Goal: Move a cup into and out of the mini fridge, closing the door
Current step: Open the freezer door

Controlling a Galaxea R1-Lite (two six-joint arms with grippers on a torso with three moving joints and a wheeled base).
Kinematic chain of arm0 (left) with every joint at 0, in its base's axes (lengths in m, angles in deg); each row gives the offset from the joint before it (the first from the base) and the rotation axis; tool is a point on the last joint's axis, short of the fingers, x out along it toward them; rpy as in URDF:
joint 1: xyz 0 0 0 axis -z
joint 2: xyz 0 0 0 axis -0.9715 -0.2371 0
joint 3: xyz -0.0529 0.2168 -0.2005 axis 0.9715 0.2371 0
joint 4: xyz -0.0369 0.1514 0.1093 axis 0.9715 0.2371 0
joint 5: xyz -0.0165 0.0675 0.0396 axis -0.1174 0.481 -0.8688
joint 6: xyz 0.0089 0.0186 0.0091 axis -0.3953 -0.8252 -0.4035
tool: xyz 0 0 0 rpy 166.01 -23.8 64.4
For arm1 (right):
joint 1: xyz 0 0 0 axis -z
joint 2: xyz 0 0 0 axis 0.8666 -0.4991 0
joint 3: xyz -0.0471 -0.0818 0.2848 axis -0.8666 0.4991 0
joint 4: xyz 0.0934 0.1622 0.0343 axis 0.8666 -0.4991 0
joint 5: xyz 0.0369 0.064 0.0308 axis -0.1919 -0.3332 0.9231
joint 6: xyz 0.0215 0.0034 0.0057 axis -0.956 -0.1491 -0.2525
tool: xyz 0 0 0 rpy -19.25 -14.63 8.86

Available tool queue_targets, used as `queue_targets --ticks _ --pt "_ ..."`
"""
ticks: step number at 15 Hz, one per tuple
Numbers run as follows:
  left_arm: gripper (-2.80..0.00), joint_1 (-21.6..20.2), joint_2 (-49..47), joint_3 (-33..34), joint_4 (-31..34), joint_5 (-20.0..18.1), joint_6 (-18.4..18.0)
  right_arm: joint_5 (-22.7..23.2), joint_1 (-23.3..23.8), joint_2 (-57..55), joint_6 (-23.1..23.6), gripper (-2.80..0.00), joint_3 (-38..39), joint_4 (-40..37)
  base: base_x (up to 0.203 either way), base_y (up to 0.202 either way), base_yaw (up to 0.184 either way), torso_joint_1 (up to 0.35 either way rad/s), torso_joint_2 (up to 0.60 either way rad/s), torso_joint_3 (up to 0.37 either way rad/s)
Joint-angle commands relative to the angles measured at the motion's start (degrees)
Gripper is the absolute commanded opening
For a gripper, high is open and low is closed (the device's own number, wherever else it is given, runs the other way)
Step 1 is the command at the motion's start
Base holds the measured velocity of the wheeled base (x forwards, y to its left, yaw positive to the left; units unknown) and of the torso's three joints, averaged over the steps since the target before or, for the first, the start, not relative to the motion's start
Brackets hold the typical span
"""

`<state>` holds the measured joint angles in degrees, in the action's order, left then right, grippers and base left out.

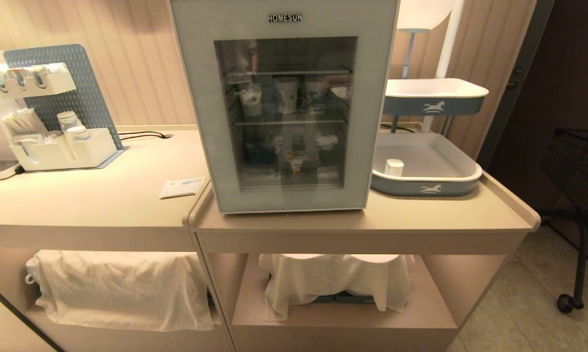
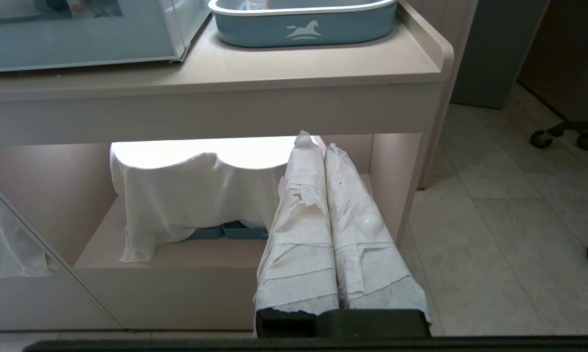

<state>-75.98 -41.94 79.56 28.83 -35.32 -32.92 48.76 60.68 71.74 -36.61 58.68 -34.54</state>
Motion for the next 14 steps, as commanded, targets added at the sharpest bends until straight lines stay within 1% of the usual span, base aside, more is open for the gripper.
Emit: queue_targets --ticks 1,5,7,9,12,13,14 --pt "-2.80 0.01 -0.04 -0.05 0.08 -0.15 -1.32 0.01 -0.01 -0.07 0.01 -2.80 0.53 0.09 0.000 0.000 0.000 0.000 0.00 0.000" --pt "-2.80 0.05 0.00 -0.08 -0.27 -0.72 -2.43 0.01 0.08 -0.07 -0.16 -2.80 0.53 0.01 0.000 0.000 0.000 0.000 0.00 0.000" --pt "-2.80 0.05 0.00 -2.58 0.86 -1.32 -2.85 0.01 0.07 -0.07 -0.16 -2.80 0.53 0.01 0.000 0.000 0.000 0.000 0.00 0.000" --pt "-2.80 0.05 0.00 -7.43 6.20 -3.13 -2.43 0.01 0.08 -0.07 -0.16 -2.80 0.53 0.01 0.000 0.000 0.000 0.000 0.00 0.000" --pt "-2.80 0.05 -0.10 -18.99 22.73 -6.20 -2.24 0.01 0.06 -0.07 -0.16 -2.80 0.53 0.01 0.000 0.000 0.000 0.000 0.00 0.000" --pt "-2.80 0.05 -0.44 -22.25 26.66 -7.02 -2.22 0.01 0.02 -0.07 -0.16 -2.80 0.53 0.01 0.000 0.000 0.000 0.000 0.00 0.000" --pt "-2.80 0.05 -1.54 -25.30 29.14 -7.74 -2.22 0.01 0.08 -0.07 -0.08 -2.80 0.53 0.01 0.000 0.000 0.000 0.000 0.00 0.000"
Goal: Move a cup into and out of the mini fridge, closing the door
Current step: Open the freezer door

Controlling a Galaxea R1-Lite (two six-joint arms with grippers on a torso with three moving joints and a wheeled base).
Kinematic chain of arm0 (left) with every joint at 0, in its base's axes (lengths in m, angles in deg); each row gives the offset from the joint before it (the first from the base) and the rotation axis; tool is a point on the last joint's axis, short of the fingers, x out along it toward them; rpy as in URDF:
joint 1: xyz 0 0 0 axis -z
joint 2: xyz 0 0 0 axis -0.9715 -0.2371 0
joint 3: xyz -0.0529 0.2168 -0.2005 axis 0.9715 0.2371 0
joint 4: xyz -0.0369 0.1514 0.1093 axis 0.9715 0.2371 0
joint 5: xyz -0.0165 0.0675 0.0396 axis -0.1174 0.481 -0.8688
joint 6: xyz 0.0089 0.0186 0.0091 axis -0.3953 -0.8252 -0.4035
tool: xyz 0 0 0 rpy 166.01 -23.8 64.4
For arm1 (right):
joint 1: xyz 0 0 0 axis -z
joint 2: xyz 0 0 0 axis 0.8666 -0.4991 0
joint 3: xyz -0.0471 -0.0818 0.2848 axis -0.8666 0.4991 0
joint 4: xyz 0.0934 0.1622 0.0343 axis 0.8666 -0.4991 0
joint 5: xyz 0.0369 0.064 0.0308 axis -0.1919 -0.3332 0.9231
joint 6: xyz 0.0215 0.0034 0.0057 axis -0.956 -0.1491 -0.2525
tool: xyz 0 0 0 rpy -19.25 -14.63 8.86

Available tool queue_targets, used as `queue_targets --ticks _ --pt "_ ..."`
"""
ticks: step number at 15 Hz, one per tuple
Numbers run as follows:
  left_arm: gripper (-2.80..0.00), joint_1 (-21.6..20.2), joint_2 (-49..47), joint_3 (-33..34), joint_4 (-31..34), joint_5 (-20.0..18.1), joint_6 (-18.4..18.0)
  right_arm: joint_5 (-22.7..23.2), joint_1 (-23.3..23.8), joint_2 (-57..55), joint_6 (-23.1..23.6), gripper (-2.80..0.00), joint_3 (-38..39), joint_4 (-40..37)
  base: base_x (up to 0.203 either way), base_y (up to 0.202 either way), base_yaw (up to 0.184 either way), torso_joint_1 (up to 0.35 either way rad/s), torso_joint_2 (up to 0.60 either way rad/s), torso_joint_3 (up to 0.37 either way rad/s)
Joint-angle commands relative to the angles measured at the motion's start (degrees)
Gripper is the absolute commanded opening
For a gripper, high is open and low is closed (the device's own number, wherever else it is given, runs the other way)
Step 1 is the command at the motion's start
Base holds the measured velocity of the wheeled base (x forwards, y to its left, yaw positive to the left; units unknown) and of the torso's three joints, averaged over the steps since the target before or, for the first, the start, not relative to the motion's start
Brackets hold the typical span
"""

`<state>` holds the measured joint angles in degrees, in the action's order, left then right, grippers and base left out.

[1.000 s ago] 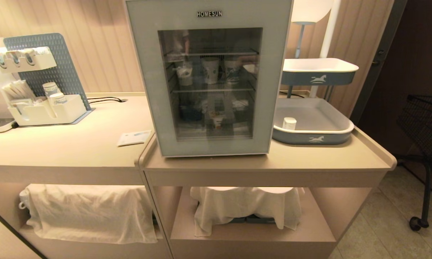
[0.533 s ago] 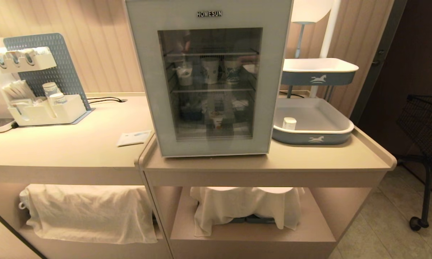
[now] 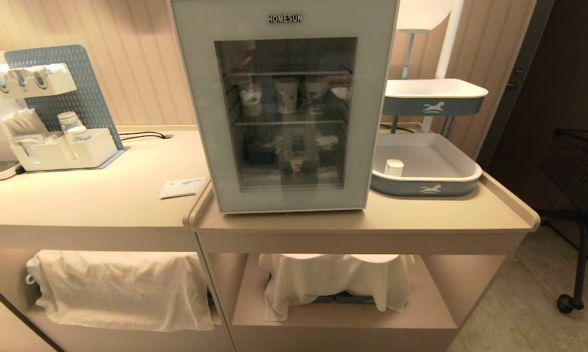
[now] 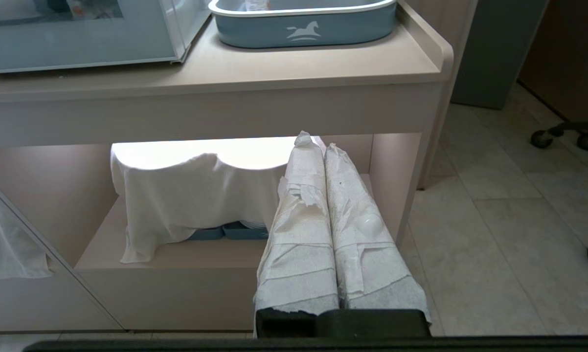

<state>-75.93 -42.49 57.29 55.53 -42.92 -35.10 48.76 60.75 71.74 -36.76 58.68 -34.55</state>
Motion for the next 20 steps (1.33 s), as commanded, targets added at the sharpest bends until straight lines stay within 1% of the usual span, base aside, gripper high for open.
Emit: queue_targets --ticks 1,3,4,5,7,9,10,11,13,16,17,18,19,20 --pt "-2.80 0.00 -3.57 -5.16 3.18 -0.99 0.01 0.01 0.02 -0.07 -0.01 -2.80 0.53 0.02 0.000 0.000 0.000 0.000 0.00 0.000" --pt "-2.80 0.32 -10.34 -11.48 3.75 -3.90 0.47 0.01 0.00 -0.07 -0.01 -2.80 0.53 0.02 0.000 0.000 0.000 0.000 0.00 0.000" --pt "-2.80 0.87 -14.25 -15.64 4.01 -5.29 1.52 0.01 -0.04 -0.07 -0.01 -2.80 0.53 0.02 0.000 0.000 0.000 0.000 0.00 0.000" --pt "-2.80 1.61 -18.10 -18.99 4.17 -6.52 3.24 0.01 0.02 -0.07 -0.01 -2.80 0.53 0.02 0.000 0.000 0.000 0.000 0.00 0.000" --pt "-2.80 4.73 -26.36 -27.16 4.11 -10.32 9.58 0.01 -0.07 -0.07 -0.01 -2.80 0.53 0.02 0.000 0.000 0.000 0.000 0.00 0.000" --pt "-2.80 10.97 -32.43 -35.15 4.16 -14.51 16.63 0.01 0.02 -0.07 -0.01 -2.80 0.53 0.02 0.000 0.000 0.000 0.000 0.00 0.000" --pt "-2.80 13.63 -35.33 -37.95 4.19 -15.66 18.81 0.01 0.02 -0.07 -0.01 -2.80 0.53 0.02 0.000 0.000 0.000 0.000 0.00 0.000" --pt "-2.80 15.34 -37.89 -39.94 4.09 -16.14 19.87 0.01 -0.02 -0.07 -0.01 -2.80 0.53 0.02 0.000 0.000 0.000 0.000 0.00 0.000" --pt "-2.80 16.38 -43.27 -43.11 3.77 -16.66 20.41 0.01 -0.07 -0.07 -0.01 -2.80 0.53 0.02 0.000 0.000 0.000 0.000 0.00 0.000" --pt "-2.80 16.47 -51.64 -48.80 3.62 -16.64 21.79 0.01 0.00 -0.07 -0.01 -2.80 0.53 0.02 0.000 0.000 0.000 0.000 0.00 0.000" --pt "-2.80 16.27 -53.81 -49.67 3.44 -16.64 21.25 0.01 0.02 -0.07 -0.01 -2.80 0.53 0.02 0.000 0.000 0.000 0.000 0.00 0.000" --pt "-2.80 15.08 -55.78 -50.18 3.30 -16.39 20.60 0.01 -0.03 -0.07 -0.01 -2.80 0.53 0.02 0.000 0.000 0.000 0.000 0.00 0.000" --pt "-2.80 11.50 -57.48 -50.44 3.22 -16.12 19.54 0.01 -0.04 -0.07 -0.01 -2.80 0.53 0.02 0.000 0.000 0.000 0.000 0.00 0.000" --pt "-2.80 5.91 -59.51 -50.75 3.15 -15.97 17.06 0.01 0.02 -0.07 -0.01 -2.80 0.53 0.02 0.000 0.000 0.000 0.000 0.00 0.000"
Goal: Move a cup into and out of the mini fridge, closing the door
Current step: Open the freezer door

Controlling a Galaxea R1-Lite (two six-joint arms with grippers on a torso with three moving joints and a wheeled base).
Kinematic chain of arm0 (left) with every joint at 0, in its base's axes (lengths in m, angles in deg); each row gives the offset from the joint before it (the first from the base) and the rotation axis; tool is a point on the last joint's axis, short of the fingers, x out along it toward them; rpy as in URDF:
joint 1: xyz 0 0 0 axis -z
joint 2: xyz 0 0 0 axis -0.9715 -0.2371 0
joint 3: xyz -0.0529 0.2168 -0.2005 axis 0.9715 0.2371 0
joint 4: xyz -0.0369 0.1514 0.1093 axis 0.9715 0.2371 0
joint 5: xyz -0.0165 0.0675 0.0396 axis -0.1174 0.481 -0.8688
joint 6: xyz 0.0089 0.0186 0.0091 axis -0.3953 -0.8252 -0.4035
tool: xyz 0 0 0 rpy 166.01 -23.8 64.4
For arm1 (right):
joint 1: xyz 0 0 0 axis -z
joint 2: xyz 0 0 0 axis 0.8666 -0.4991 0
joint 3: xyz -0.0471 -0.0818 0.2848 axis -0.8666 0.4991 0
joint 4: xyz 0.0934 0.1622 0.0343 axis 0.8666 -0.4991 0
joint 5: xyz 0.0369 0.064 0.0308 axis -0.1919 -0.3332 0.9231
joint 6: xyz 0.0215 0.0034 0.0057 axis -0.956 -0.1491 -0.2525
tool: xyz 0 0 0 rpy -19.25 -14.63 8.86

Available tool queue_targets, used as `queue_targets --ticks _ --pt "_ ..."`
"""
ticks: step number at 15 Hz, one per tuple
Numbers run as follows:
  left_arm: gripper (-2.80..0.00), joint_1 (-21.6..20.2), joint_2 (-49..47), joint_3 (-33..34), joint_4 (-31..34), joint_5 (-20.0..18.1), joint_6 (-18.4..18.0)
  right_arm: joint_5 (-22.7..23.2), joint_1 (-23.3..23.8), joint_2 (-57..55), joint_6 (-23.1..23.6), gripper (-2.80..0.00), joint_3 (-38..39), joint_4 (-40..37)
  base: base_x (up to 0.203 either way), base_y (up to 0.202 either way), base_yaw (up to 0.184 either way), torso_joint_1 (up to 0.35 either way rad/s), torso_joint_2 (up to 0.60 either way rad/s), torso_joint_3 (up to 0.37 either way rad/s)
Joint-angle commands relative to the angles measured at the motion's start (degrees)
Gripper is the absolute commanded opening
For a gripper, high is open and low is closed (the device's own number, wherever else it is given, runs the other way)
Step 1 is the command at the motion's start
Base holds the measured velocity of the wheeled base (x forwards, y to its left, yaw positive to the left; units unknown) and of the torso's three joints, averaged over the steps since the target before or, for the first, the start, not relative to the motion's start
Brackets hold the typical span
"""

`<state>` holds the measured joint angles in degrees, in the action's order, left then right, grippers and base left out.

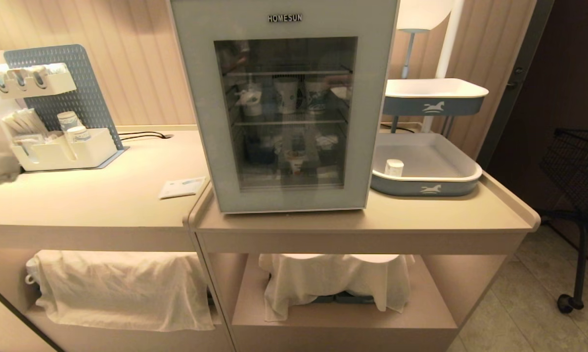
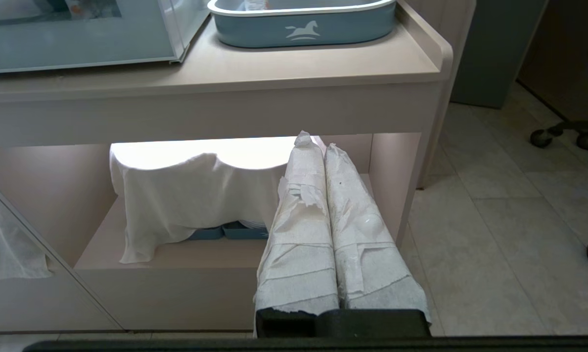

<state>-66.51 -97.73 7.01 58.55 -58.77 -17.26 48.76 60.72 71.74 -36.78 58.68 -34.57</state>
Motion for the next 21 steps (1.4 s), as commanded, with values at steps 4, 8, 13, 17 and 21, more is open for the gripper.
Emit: queue_targets --ticks 4,8,13,17,21 --pt "-2.80 -18.25 -15.29 -3.27 -1.19 0.18 -11.58 0.01 0.01 -0.07 0.05 -2.80 0.53 0.03 0.000 0.000 0.000 0.000 0.00 0.000" --pt "-2.80 -19.49 -22.59 -4.56 -1.85 2.33 -13.39 0.01 -0.03 -0.07 0.01 -2.80 0.53 0.03 0.000 0.000 0.000 0.000 0.00 0.000" --pt "-2.80 -19.20 -32.85 -11.92 -3.15 -1.78 -12.46 0.01 -0.01 -0.07 0.01 -2.80 0.53 0.03 0.000 0.000 0.000 0.000 0.00 0.000" --pt "-2.80 -18.58 -39.05 -18.01 -4.39 -11.83 -9.75 0.01 0.04 -0.07 0.01 -2.80 0.53 0.03 0.000 0.000 0.000 0.000 0.00 0.000" --pt "-2.80 -18.57 -42.06 -18.30 -5.20 -11.81 -10.27 0.01 0.04 -0.07 0.01 -2.80 0.53 0.03 0.000 0.000 0.000 0.000 0.00 0.000"
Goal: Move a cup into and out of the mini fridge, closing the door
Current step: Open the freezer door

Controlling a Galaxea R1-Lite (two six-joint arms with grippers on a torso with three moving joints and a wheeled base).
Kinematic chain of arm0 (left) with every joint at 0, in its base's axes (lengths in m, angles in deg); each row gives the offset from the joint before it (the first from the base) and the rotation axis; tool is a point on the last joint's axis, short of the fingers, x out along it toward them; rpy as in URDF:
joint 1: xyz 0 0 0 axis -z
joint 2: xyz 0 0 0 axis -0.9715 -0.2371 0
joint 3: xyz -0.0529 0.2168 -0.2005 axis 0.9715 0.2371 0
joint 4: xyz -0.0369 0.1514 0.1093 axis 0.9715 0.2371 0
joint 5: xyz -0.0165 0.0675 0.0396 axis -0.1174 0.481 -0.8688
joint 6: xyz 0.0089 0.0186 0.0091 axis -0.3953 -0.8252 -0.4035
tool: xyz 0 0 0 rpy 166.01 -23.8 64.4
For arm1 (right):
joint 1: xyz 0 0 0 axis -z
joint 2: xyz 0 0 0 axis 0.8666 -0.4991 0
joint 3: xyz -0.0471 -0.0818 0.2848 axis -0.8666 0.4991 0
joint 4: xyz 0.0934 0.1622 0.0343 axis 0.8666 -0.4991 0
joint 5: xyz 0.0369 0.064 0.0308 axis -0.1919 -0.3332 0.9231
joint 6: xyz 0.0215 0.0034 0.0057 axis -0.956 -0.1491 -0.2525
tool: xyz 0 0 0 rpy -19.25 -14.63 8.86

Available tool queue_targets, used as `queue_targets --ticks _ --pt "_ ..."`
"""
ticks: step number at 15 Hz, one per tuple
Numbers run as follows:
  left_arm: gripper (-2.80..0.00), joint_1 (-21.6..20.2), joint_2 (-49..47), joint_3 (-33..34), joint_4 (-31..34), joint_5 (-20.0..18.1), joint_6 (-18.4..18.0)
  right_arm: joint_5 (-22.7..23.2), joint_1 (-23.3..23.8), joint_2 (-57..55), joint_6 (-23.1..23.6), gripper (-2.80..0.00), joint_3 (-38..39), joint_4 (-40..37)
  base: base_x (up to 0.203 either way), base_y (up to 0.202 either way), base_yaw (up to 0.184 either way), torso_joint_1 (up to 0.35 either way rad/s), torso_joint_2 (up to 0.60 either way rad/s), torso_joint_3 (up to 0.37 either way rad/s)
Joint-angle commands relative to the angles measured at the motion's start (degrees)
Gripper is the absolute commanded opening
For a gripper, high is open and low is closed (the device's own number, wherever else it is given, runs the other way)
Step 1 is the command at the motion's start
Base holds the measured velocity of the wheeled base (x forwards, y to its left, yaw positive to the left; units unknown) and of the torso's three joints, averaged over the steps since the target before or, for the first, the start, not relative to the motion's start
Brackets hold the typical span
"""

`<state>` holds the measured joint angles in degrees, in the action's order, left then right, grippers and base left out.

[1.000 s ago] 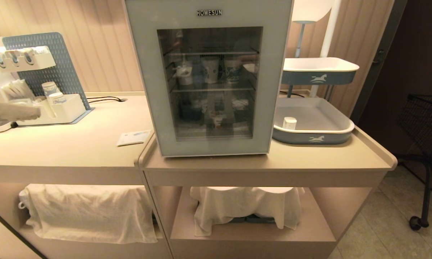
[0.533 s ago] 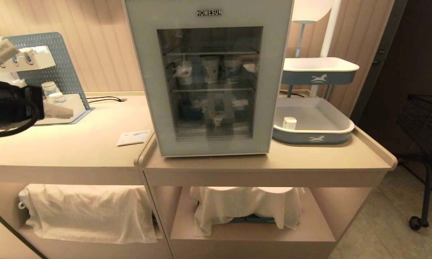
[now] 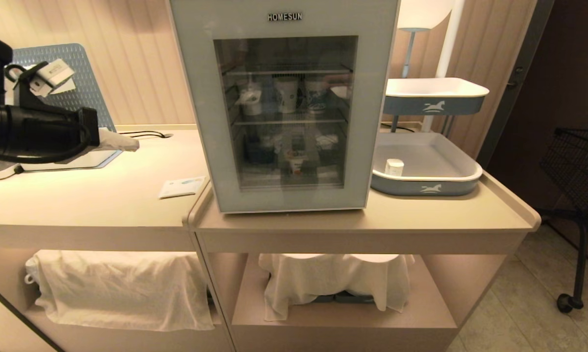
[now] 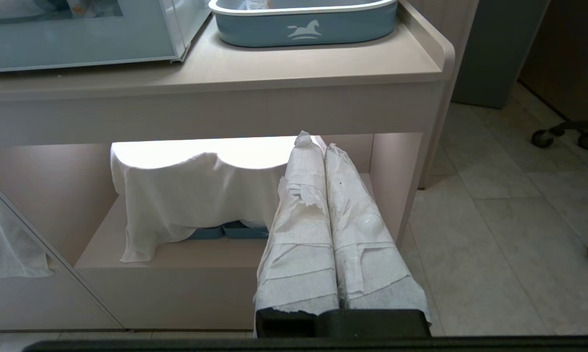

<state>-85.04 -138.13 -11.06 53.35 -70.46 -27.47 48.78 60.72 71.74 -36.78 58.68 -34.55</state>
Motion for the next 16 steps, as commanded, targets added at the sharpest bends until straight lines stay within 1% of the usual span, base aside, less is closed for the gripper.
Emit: queue_targets --ticks 1,5,9,11,12,15,16 --pt "-2.80 -0.04 -1.95 0.23 -1.34 -0.10 -0.04 -0.02 0.03 -0.07 0.01 -2.80 0.53 0.02 0.000 0.000 0.000 0.000 0.00 0.000" --pt "-2.80 0.04 -2.10 0.80 -2.76 -0.03 -0.17 -0.02 -0.04 -0.07 0.01 -2.80 0.53 0.02 0.000 0.000 0.000 0.000 0.00 0.000" --pt "-2.80 0.27 -4.79 -0.03 -4.20 -0.04 0.04 -0.02 -0.04 -0.07 0.01 -2.80 0.53 0.02 0.000 0.000 0.000 0.000 0.00 0.000" --pt "-2.80 0.75 -5.77 -0.54 -5.58 -0.83 1.19 -0.02 -0.04 -0.07 0.01 -2.80 0.53 0.02 0.000 0.000 0.000 0.000 0.00 0.000" --pt "-2.80 0.84 -6.23 -0.60 -6.71 -1.09 2.19 -0.02 -0.04 -0.07 0.01 -2.80 0.53 0.02 0.000 0.000 0.000 0.000 0.00 0.000" --pt "-2.80 2.53 -8.46 -3.08 -7.33 -1.18 8.07 -0.02 -0.04 -0.07 0.01 -2.80 0.53 0.02 0.000 0.000 0.000 0.000 0.00 0.000" --pt "-2.80 2.80 -9.31 -3.71 -7.61 -1.23 8.99 -0.02 0.03 -0.07 0.01 -2.80 0.53 0.02 0.000 0.000 0.000 0.000 0.00 0.000"
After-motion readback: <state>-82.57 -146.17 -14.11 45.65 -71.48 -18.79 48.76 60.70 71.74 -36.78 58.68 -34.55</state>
